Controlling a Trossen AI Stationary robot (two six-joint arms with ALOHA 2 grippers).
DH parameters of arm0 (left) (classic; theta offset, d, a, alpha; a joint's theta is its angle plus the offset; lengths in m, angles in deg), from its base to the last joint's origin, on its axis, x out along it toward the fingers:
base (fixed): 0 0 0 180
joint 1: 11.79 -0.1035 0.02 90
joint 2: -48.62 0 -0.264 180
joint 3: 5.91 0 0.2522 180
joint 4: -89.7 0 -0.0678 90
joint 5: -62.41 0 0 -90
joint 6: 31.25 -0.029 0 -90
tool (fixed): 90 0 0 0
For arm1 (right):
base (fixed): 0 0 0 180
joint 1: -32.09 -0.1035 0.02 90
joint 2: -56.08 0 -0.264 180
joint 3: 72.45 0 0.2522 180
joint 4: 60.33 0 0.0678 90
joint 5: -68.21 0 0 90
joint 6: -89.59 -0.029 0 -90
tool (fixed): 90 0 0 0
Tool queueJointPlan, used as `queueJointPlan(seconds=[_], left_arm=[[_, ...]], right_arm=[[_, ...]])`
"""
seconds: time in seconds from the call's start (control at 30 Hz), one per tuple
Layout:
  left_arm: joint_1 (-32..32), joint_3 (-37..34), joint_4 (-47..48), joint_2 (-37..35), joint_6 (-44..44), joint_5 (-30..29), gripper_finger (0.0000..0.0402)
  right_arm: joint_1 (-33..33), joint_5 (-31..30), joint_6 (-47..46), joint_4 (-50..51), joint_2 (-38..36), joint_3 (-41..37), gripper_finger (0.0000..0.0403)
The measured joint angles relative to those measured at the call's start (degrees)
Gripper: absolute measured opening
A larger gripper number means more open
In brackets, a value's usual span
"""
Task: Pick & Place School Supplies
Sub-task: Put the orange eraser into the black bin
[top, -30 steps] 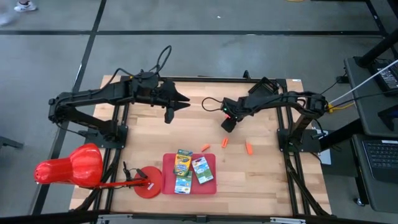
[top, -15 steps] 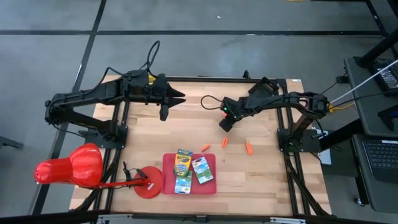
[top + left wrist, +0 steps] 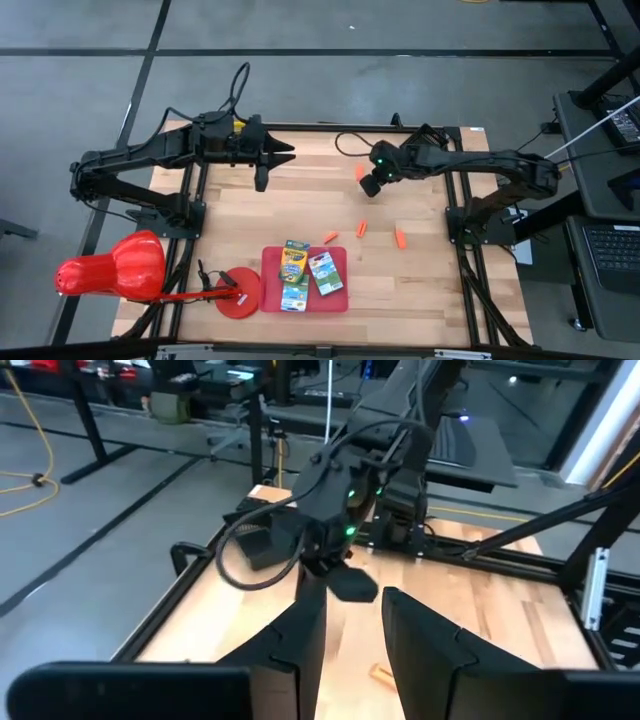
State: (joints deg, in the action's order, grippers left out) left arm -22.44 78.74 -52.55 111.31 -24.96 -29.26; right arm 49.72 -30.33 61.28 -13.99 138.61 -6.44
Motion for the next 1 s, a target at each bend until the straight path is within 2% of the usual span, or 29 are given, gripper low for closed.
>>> queueJointPlan(seconds=[0.2, 0.37, 0.5, 0.6, 0.8, 1.0], left_arm=[[0.0, 0.0, 0.3, 0.0, -0.2, -0.4, 0.0096], [0.0, 0.0, 0.3, 0.0, 0.4, -0.4, 0.0093], [0.0, 0.0, 0.3, 0.0, 0.4, -0.4, 0.0092], [0.0, 0.0, 0.3, 0.0, 0.4, -0.4, 0.0092], [0.1, 0.0, 0.3, -0.4, 0.5, -0.4, 0.0092], [0.5, 0.0, 0.3, -1.8, 0.0, -0.3, 0.0092]], right_arm=[[2.2, 4.9, -3.2, -3.2, 1.8, 0.1, 0.001], [5.1, 7.1, -4.3, -2.1, 7.2, 2.7, 0.008], [7.1, 7.4, -4.3, 0.9, 13.1, 8.5, 0.0141], [7.9, 7.1, -4.3, 3.2, 17.8, 13.8, 0.0168], [8.4, 6.1, -5.4, 9.1, 26.1, 22.6, 0.0171], [8.3, 6.1, -8.5, 9.4, 28.8, 22.5, 0.015]])
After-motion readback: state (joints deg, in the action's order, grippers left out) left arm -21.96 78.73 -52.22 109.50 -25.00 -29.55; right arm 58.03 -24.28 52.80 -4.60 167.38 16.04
